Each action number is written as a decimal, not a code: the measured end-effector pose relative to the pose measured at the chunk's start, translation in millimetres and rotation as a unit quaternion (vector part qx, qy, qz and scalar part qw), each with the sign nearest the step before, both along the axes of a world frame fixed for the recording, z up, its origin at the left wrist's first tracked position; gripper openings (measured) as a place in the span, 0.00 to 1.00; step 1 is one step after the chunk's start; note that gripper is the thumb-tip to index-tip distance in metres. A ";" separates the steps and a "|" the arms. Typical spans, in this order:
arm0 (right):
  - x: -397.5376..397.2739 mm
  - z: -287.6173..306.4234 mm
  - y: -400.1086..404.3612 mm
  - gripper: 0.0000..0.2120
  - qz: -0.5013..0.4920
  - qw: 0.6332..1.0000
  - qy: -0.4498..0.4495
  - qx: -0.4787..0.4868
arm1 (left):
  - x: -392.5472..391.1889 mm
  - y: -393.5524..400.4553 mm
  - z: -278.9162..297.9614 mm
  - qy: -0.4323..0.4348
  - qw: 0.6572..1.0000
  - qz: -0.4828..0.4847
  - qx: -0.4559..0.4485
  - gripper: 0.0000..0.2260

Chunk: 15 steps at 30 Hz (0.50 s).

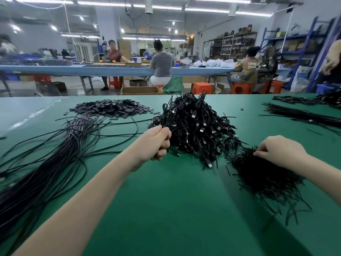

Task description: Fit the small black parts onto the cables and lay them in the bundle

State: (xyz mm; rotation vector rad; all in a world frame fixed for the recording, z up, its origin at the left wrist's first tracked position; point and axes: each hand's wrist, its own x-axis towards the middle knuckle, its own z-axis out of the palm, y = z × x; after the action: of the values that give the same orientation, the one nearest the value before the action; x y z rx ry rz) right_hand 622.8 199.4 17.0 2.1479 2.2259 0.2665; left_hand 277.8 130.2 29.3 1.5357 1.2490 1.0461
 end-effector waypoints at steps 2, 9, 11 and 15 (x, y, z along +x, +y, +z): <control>-1.3 -3.2 0.0 0.10 0.004 1.000 -0.011 0.016 | 0.6 0.3 8.1 -0.072 0.997 -0.039 -0.017 0.11; 11.9 0.8 22.7 0.09 0.023 0.998 -0.001 -0.054 | -31.1 -1.2 25.8 -0.154 0.976 -0.129 -0.088 0.16; 14.2 3.4 26.0 0.07 0.035 0.998 -0.005 -0.048 | -36.1 -2.7 28.1 -0.146 0.975 -0.144 -0.087 0.16; 16.0 9.7 30.6 0.15 0.032 0.999 0.004 -0.039 | -38.2 -5.2 30.3 -0.128 0.977 -0.157 -0.072 0.16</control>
State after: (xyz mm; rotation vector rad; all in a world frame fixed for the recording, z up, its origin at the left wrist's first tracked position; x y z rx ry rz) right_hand 638.8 230.0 26.7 2.0445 2.2716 0.1702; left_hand 239.6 125.1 59.6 1.3818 0.8532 0.8915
